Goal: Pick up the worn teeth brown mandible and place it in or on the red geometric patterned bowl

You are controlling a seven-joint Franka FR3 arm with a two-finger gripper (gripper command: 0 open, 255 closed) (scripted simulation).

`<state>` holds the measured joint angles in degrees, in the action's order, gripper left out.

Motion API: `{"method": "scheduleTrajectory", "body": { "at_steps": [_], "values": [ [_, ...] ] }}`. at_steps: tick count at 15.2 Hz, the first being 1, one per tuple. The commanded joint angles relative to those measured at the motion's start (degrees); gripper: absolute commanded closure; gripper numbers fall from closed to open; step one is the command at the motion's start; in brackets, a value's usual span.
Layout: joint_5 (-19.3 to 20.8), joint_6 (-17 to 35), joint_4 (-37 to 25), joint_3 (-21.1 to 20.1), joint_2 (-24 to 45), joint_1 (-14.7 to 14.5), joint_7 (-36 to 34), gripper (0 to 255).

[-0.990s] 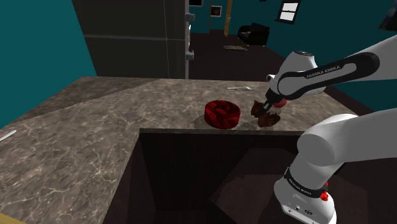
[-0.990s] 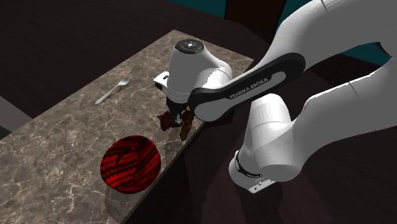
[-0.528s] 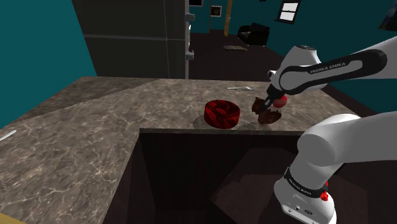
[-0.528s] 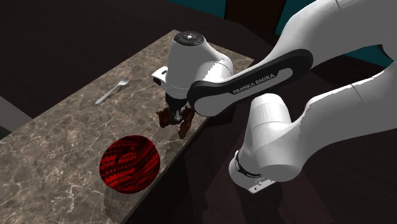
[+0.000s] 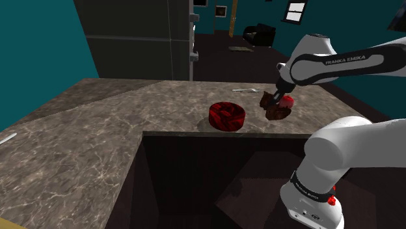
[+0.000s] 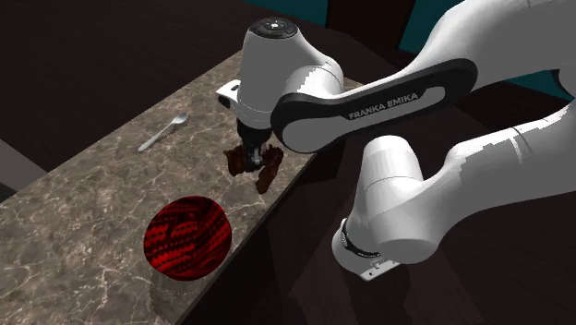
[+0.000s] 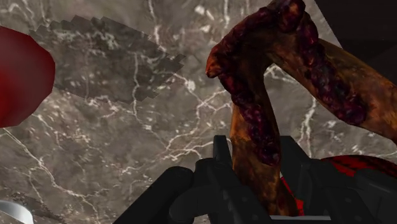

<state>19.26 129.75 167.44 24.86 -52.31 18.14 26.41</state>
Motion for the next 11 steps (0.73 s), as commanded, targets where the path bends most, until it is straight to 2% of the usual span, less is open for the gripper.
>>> {"method": "scheduleTrajectory", "body": {
  "at_steps": [1, 11],
  "values": [
    [-0.58, -1.99, -1.28, -0.57, -0.74, -0.32, -0.06, 255],
    [-3.05, -10.83, -7.74, -3.11, -3.26, -1.56, -0.25, 255]
  ]
}}
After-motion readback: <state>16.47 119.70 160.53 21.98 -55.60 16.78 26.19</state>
